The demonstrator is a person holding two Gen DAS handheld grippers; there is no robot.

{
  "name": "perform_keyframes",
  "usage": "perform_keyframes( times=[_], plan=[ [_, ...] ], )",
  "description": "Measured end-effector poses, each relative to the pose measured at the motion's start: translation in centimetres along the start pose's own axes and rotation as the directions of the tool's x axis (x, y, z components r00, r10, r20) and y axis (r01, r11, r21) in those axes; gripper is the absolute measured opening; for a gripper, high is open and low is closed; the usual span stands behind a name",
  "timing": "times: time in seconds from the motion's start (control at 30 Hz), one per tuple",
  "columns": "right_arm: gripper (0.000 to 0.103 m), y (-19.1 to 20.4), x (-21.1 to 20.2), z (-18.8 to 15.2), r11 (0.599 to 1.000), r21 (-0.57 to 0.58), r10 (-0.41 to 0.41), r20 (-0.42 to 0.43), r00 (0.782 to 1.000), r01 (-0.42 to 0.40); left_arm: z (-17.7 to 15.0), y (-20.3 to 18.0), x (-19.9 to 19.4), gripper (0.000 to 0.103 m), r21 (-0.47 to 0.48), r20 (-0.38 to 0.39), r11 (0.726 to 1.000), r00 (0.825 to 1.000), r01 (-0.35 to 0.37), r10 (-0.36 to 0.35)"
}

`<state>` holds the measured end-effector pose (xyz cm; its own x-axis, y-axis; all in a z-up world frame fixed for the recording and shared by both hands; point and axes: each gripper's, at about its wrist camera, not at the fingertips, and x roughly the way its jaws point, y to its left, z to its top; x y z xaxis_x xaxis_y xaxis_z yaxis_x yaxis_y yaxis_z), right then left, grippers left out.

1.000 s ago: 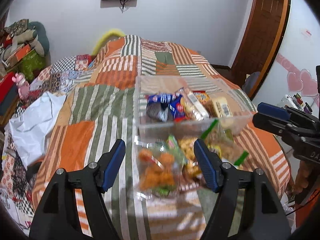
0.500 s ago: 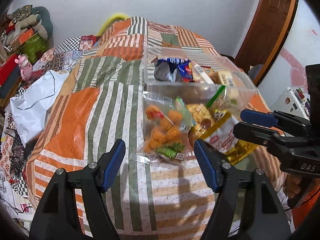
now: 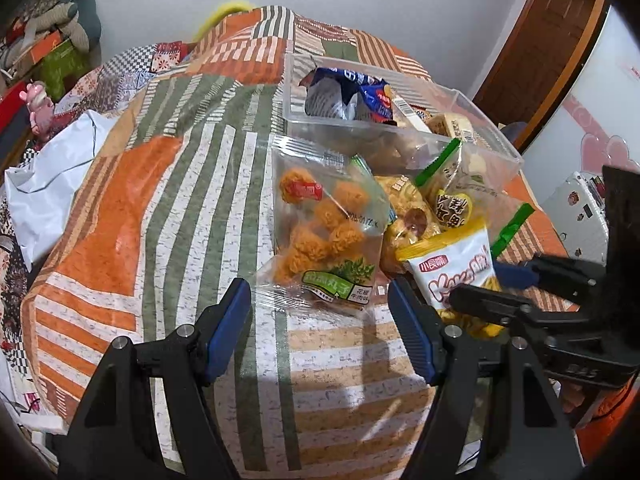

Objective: Organize snacks
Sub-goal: 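Grasp the yellow chip bag with the right gripper while the left grasps the orange-snack bag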

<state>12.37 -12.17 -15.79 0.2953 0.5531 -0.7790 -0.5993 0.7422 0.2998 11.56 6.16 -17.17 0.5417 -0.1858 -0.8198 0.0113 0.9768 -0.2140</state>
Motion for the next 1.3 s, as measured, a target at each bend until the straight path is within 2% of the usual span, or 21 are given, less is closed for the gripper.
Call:
perform_keyframes(
  times=[0.1, 0.23, 0.37, 0.47, 0.57, 0.63, 0.73, 0.8, 0.9, 1.07, 1.3],
  plan=[
    [0.025, -0.8, 0.1, -0.2, 0.999, 0.037, 0.039, 0.001, 0.999, -0.039, 0.2, 0.0, 0.5, 0.071, 0.000, -0.006, 1.000, 1.000, 0.001, -0.001],
    [0.020, -0.3, -0.6, -0.2, 1.000, 0.006, 0.007, 0.029, 1.000, -0.007, 1.0, -0.1, 1.1, 0.071, -0.006, 0.001, 1.000, 1.000, 0.006, -0.006],
    [0.020, 0.0, -1.0, -0.2, 1.000, -0.008, -0.012, 0.046, 0.999, 0.012, 2.0, -0.1, 1.7, 0.071, 0.006, 0.045, 1.000, 0.999, -0.026, 0.026],
    [0.019, 0.0, -1.1, 0.0, 1.000, -0.004, -0.013, 0.050, 0.999, 0.013, 2.4, -0.1, 2.3, 0.070, 0.009, 0.050, 1.000, 0.999, -0.015, 0.014],
    [0.019, -0.1, -1.2, 0.1, 1.000, 0.002, -0.018, 0.059, 0.998, 0.018, 2.3, 0.1, 3.1, 0.060, 0.007, 0.034, 1.000, 0.999, 0.001, -0.001],
    [0.019, -0.3, -1.4, 0.2, 1.000, 0.007, -0.018, 0.066, 0.998, 0.018, 1.9, 0.0, 3.2, 0.058, 0.015, 0.044, 1.000, 0.999, -0.011, 0.011],
    [0.019, -0.2, -1.6, 0.2, 1.000, 0.005, -0.023, 0.075, 0.997, 0.022, 1.5, -0.2, 2.7, 0.053, 0.031, 0.058, 0.999, 0.998, -0.024, 0.023],
    [0.019, 0.0, -1.9, 0.3, 1.000, 0.002, -0.025, 0.084, 0.996, 0.025, 1.2, -0.2, 2.1, 0.047, 0.033, 0.065, 0.999, 0.998, -0.024, 0.022],
    [0.019, 0.2, -2.4, 0.2, 1.000, 0.005, -0.023, 0.104, 0.994, 0.022, 0.8, 0.0, 1.1, 0.045, 0.022, 0.080, 0.999, 0.996, -0.028, 0.026],
    [0.018, 0.5, -3.2, 0.4, 1.000, 0.003, -0.024, 0.128, 0.992, 0.024, 0.7, 0.4, -0.9, 0.044, -0.005, 0.118, 1.000, 0.993, -0.023, 0.023],
    [0.018, 0.8, -5.4, 1.0, 1.000, 0.004, -0.023, 0.185, 0.982, 0.023, 1.4, -0.7, -3.9, 0.044, 0.019, 0.184, 1.000, 0.983, -0.015, 0.011]
  ],
)
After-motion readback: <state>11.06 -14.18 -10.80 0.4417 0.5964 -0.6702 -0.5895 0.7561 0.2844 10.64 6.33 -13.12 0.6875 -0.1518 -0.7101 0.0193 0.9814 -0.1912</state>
